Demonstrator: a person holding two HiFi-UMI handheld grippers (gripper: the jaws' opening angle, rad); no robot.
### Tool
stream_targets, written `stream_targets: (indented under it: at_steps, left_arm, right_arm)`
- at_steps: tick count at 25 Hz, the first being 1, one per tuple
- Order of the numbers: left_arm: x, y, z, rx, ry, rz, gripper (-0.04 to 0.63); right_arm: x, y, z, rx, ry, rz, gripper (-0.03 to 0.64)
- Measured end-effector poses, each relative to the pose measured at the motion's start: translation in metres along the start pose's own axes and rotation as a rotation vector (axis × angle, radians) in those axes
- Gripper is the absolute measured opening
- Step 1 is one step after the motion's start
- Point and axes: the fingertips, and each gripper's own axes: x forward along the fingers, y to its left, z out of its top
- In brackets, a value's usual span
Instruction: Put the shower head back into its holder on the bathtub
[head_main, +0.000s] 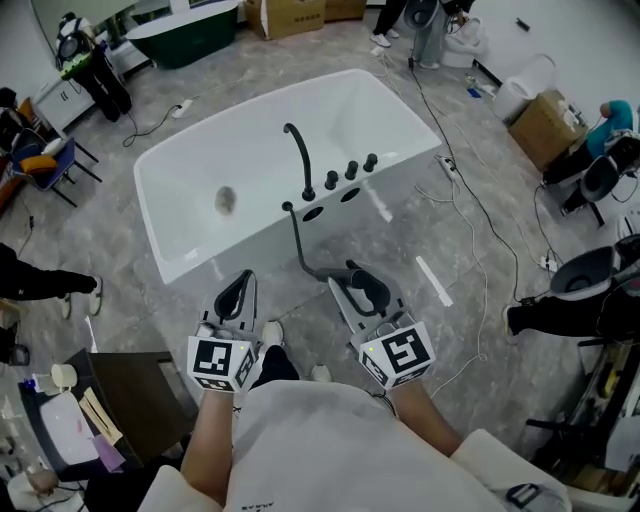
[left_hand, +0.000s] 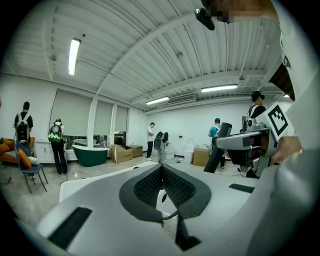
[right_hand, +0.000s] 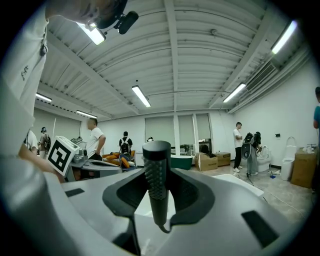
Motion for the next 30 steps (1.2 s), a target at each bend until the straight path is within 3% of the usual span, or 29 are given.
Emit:
stream_targets:
  at_steps: [11,30]
  left_arm:
    - [0.060,0.045,0.014,0.001,0.010,-0.070,0.012]
    - [0.122,0.132,0.017,-0.018,0.019,-0.192,0.012]
  right_arm:
    - [0.065,-0.026,0.022,-0.016,-0.007,-0.046,0.146]
    - [0.167,-0.037,0.024,-0.009,0.040,-0.161,0.146]
